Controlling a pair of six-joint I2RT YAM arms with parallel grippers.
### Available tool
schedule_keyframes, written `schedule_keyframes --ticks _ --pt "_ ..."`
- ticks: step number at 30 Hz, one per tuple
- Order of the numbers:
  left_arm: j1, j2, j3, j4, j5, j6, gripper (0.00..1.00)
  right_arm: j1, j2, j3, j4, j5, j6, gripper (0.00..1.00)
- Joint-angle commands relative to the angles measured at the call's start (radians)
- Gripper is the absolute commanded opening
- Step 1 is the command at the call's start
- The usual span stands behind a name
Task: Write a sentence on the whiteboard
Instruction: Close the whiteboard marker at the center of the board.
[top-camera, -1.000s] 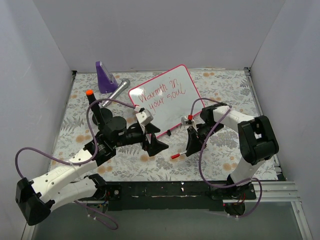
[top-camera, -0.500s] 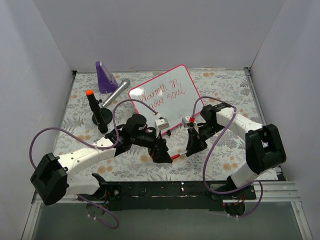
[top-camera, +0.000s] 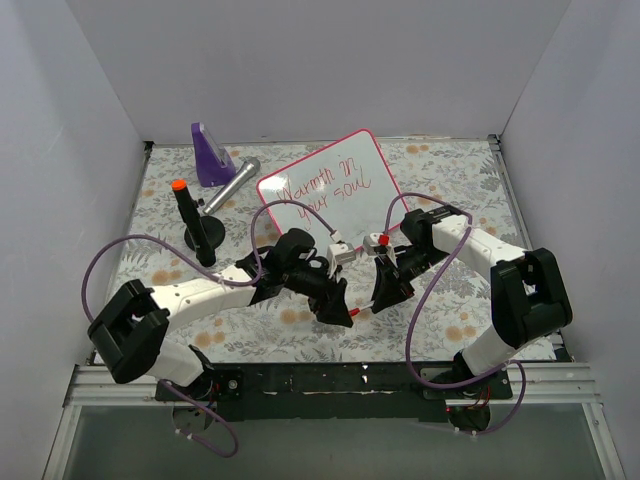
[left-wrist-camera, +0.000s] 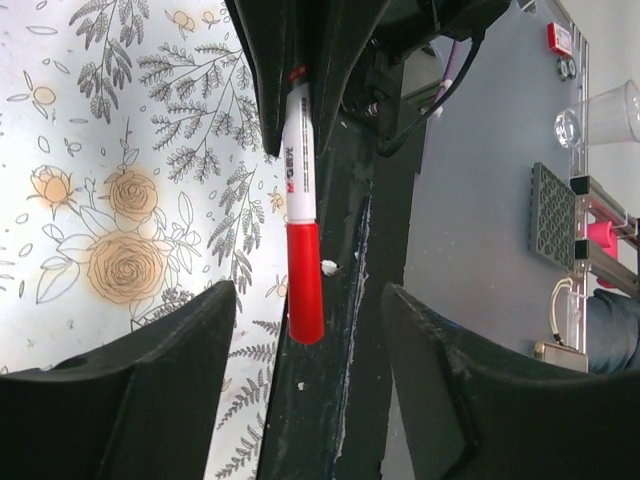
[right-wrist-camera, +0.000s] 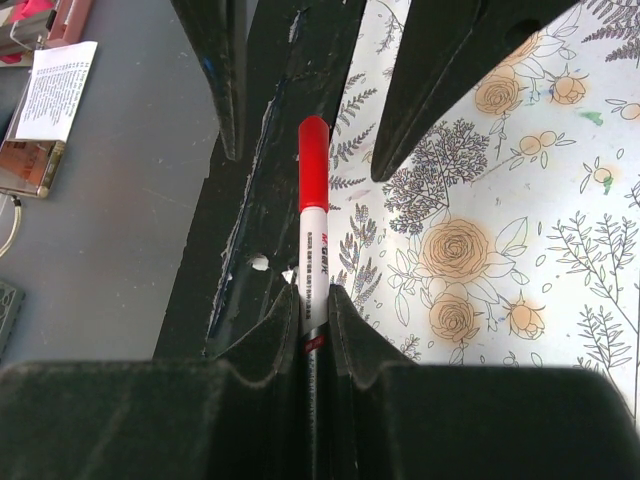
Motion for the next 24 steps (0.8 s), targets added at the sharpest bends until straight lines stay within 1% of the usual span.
schedule_keyframes --ticks 1,2,5,6,7,9,10,15,17,20,24 --pt "-0.006 0.026 0.056 0.022 0.062 0.003 0.56 0.007 -0.017 -0.001 -0.012 -0.026 -0.006 0.01" --pt "-0.007 0.033 0.057 0.025 0.071 0.001 0.48 0.007 -0.017 0.001 -0.012 -0.030 -0.004 0.01" --pt "-0.012 0.059 0.063 0.027 0.111 -0.009 0.34 0.007 -0.014 0.004 -0.018 -0.033 -0.007 0.01" --pt "-0.011 0.068 0.065 0.027 0.117 -0.011 0.24 0.007 -0.014 0.004 -0.018 -0.035 -0.009 0.01" --pt "-0.011 0.070 0.065 0.025 0.120 -0.012 0.17 0.007 -0.011 0.004 -0.020 -0.036 -0.006 0.01" --pt "-0.012 0.072 0.068 0.033 0.100 -0.022 0.00 0.010 -0.008 0.001 -0.022 -0.043 -0.009 0.01" --pt "-0.012 0.069 0.076 0.041 0.085 -0.031 0.00 0.018 -0.003 -0.001 -0.023 -0.046 -0.009 0.01" --pt "-0.012 0.075 0.125 0.205 0.007 -0.107 0.00 0.056 0.023 0.001 -0.031 -0.078 -0.010 0.01" --pt "-0.012 0.093 0.155 0.295 -0.004 -0.140 0.00 0.061 0.038 -0.001 -0.048 -0.096 -0.021 0.01" --pt "-0.018 0.148 0.213 0.351 0.010 -0.175 0.00 0.063 0.045 -0.005 -0.057 -0.113 -0.038 0.01" --pt "-0.033 0.199 0.240 0.419 -0.001 -0.216 0.00 0.061 0.049 -0.012 -0.049 -0.130 -0.036 0.01"
